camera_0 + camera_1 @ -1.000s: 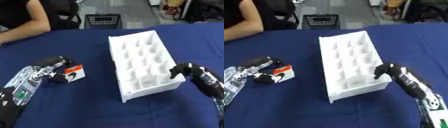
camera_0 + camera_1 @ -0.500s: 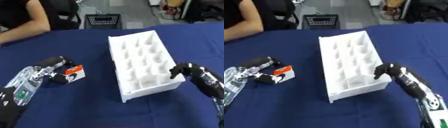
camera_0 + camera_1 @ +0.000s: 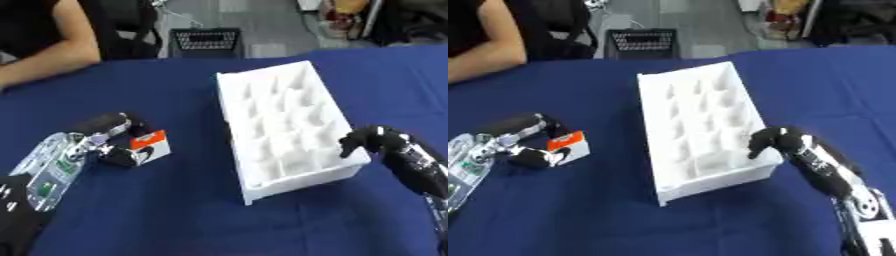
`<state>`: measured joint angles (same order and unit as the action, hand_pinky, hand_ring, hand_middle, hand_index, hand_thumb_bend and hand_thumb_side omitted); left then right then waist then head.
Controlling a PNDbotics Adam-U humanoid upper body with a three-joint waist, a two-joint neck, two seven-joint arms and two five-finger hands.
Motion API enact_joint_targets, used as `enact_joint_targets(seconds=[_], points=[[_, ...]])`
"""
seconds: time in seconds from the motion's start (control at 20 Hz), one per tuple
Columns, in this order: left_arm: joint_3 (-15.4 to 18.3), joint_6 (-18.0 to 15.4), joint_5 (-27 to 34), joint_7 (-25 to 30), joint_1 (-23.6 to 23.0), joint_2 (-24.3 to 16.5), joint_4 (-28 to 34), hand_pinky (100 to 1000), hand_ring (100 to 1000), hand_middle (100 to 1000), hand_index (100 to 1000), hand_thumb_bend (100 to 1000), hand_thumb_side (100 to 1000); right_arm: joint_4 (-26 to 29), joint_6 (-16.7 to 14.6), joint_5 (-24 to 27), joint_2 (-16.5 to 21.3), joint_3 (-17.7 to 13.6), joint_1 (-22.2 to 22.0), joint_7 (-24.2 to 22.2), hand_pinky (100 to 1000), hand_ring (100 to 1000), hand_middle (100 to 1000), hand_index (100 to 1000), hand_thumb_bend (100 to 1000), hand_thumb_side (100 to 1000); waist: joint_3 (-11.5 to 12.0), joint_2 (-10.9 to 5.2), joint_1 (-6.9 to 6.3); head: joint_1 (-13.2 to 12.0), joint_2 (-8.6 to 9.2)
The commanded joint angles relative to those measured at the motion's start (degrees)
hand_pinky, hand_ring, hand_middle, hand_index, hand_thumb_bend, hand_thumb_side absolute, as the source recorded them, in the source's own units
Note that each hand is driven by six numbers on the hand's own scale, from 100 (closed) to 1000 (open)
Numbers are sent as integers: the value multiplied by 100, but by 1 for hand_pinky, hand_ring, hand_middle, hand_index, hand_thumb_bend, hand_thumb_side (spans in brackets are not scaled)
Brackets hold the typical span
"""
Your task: Pick up objects on the table and place them in the box.
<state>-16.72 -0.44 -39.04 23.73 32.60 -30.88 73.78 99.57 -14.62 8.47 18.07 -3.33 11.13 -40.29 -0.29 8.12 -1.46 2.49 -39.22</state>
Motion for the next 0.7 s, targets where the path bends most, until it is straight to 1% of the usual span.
enact_joint_targets(seconds=[0.05,0.15,0.2,0.25,0.7], points=[[49,18,63,-45,130,-85,169,869,756,602,708,288,320,45,3,-9,35,-17,-12,8,860,621,638,789,100,976,-6,-96,-1,35,102],[65,37,97,-61,147,-91,243,869,756,602,708,284,316,44,3,-9,34,-18,-13,7,860,621,638,789,100,976,-6,-97,-2,37,106],[78,45,112,-73,166,-95,291,869,756,602,708,412,162,43,3,-9,34,-19,-15,7,860,621,638,789,100,974,-6,-98,-2,40,108],[90,57,126,-78,186,-102,341,867,756,602,710,277,310,42,4,-9,34,-20,-17,6,860,621,638,789,100,976,-7,-99,-3,41,110],[173,113,175,-123,347,-106,677,860,755,597,704,259,293,39,7,-4,33,-20,-24,-2,860,621,638,789,100,975,-13,-109,-7,60,130]])
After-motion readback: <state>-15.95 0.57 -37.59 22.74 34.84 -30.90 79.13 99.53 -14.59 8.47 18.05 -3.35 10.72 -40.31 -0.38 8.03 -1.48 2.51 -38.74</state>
